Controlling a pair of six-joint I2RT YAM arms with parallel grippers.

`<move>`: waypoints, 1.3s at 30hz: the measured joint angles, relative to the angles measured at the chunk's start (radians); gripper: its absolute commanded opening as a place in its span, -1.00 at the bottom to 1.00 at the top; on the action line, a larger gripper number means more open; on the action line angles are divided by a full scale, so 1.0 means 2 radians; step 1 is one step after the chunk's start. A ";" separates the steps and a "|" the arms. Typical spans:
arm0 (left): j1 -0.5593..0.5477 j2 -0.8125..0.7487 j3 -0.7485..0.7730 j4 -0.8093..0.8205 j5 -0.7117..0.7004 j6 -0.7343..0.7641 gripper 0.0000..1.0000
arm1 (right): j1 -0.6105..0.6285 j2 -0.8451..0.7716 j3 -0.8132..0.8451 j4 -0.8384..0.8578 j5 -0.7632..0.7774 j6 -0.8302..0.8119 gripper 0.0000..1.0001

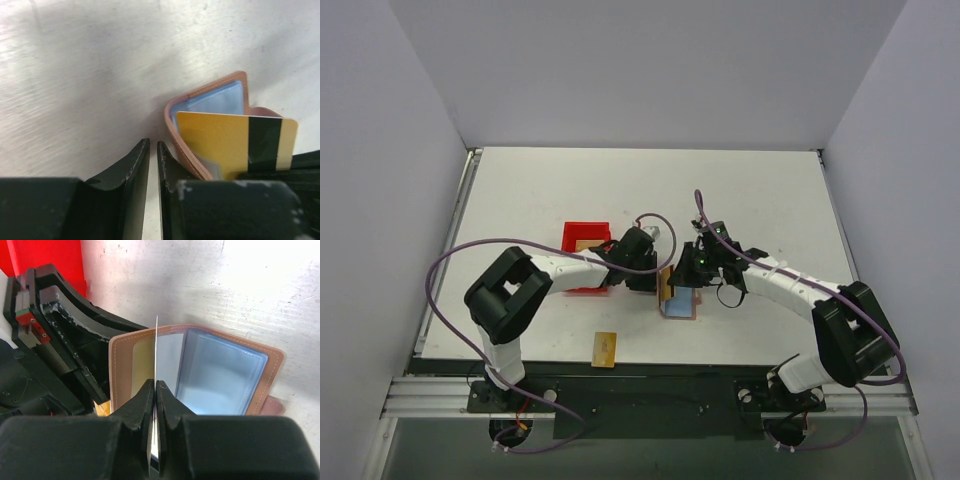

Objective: Put the credit cards into the card holder
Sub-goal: Insert the credit card into the card holder.

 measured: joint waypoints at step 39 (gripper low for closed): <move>0.000 -0.154 -0.072 0.002 -0.043 0.065 -1.00 | 0.023 0.084 0.013 0.041 -0.018 0.017 -1.00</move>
